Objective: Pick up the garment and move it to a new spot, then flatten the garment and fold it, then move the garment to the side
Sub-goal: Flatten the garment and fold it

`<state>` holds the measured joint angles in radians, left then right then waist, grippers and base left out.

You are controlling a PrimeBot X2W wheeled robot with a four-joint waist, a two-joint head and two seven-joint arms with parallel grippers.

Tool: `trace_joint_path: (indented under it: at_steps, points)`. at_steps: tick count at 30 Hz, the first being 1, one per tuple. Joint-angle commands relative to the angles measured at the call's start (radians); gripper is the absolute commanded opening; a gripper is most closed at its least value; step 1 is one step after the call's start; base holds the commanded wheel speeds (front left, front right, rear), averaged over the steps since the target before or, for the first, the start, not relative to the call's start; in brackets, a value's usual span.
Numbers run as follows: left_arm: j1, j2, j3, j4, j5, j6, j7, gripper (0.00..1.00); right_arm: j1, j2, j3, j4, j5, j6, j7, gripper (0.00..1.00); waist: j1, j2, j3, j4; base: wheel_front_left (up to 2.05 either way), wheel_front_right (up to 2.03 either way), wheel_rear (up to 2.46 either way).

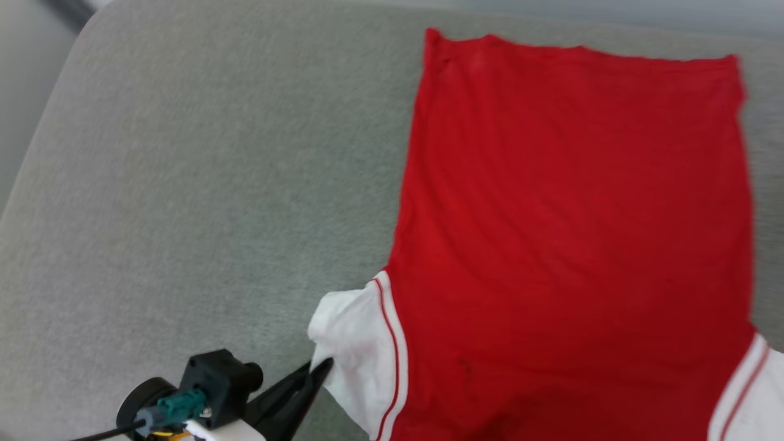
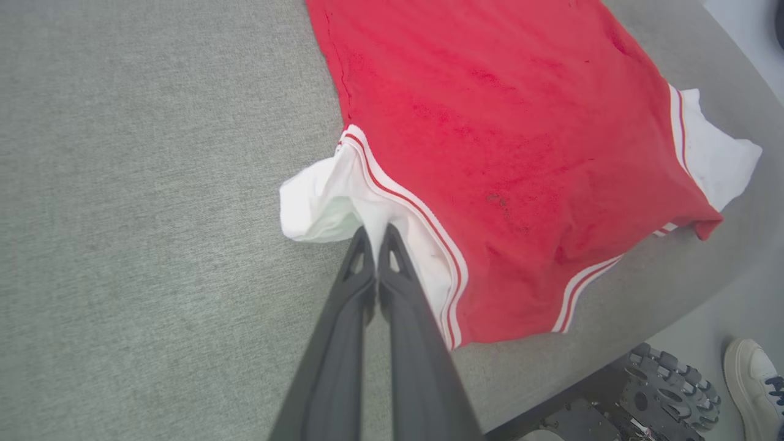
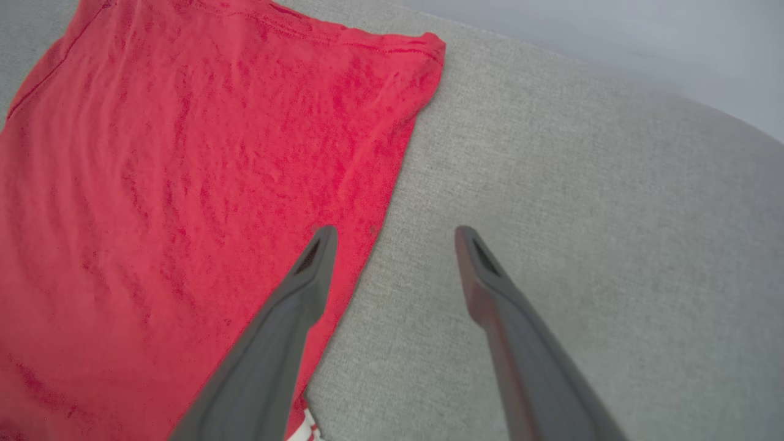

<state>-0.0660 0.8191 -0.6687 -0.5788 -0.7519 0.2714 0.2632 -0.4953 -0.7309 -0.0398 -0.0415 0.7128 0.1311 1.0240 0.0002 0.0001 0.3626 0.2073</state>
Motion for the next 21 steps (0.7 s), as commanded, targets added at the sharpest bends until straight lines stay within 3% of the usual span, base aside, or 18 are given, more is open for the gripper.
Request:
trace_joint_path:
  at_steps: [1,7,11,21]
  points:
    - [-0.021,-0.007,-0.005,-0.013,0.016,-0.003,0.004,0.00,-0.045,-0.017,-0.009,0.024,-0.010,-0.001,0.027,1.00,-0.0002,-0.0001,0.097,0.096,0.00,0.00,0.00]
    - [-0.060,-0.048,-0.044,-0.057,0.069,-0.006,0.009,0.00,-0.210,-0.055,-0.031,0.144,-0.094,-0.001,0.179,1.00,-0.0002,-0.0001,0.183,0.171,0.00,0.00,0.00]
    - [-0.084,-0.074,-0.063,-0.042,0.088,-0.018,0.004,0.00,-0.308,-0.023,-0.071,0.219,-0.152,-0.001,0.234,1.00,-0.0002,-0.0001,0.219,0.210,0.00,0.00,0.00]
    - [-0.107,-0.118,-0.082,-0.022,0.095,-0.043,-0.024,0.00,-0.376,-0.008,-0.066,0.298,-0.253,-0.001,0.270,1.00,-0.0002,-0.0001,0.275,0.259,0.00,0.00,0.00]
